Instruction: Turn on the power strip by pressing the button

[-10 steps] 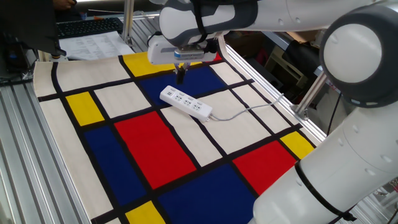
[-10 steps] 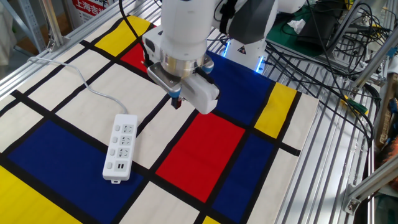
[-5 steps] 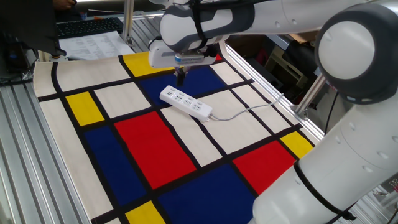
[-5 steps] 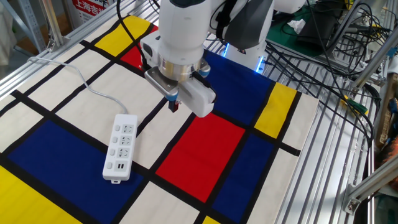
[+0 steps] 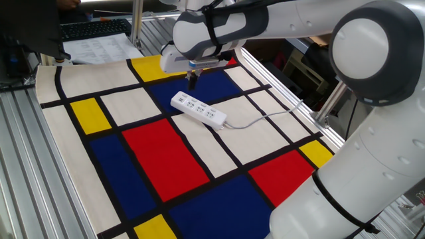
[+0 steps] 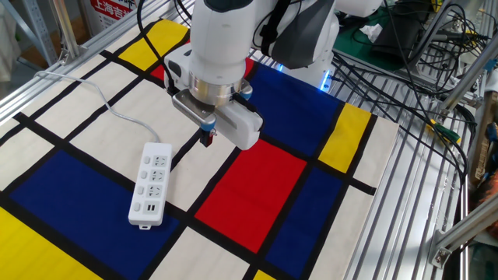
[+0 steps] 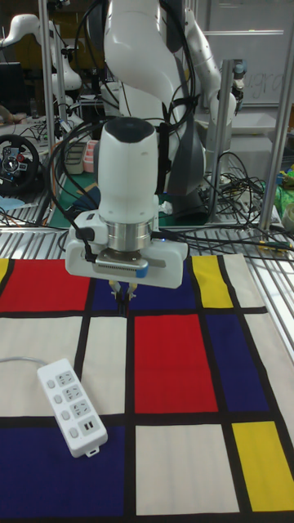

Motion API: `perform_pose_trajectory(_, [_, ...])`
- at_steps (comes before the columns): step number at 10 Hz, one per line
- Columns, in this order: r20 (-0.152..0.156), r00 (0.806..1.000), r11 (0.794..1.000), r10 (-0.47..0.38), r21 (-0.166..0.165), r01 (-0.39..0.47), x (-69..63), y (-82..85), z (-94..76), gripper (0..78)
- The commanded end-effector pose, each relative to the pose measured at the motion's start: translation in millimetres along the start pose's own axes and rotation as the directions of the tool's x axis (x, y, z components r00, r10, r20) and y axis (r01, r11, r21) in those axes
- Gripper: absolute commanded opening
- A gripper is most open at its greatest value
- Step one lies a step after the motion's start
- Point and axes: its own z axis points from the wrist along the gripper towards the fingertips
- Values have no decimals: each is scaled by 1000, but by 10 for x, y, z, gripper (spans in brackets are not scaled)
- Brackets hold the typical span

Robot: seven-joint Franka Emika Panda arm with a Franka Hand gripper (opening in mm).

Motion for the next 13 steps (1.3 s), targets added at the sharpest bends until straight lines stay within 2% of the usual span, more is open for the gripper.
perform_pose_trajectory(1, [3, 1000, 1000, -28, 2, 28, -13, -4, -14, 0])
perform_pose_trajectory(3, [-5, 999, 999, -50, 1, 50, -10, 5, -19, 0])
perform_pose_trajectory(5, [5, 998, 998, -56, 3, 56, -8, 9, -22, 0])
perform_pose_trajectory(9, [5, 995, 995, -95, -6, 95, -8, 10, -23, 0])
perform_pose_trajectory(10, [9, 994, 994, -105, -20, 105, -9, 9, -24, 0])
perform_pose_trajectory(13, [12, 994, 994, -112, -19, 112, -9, 9, -24, 0])
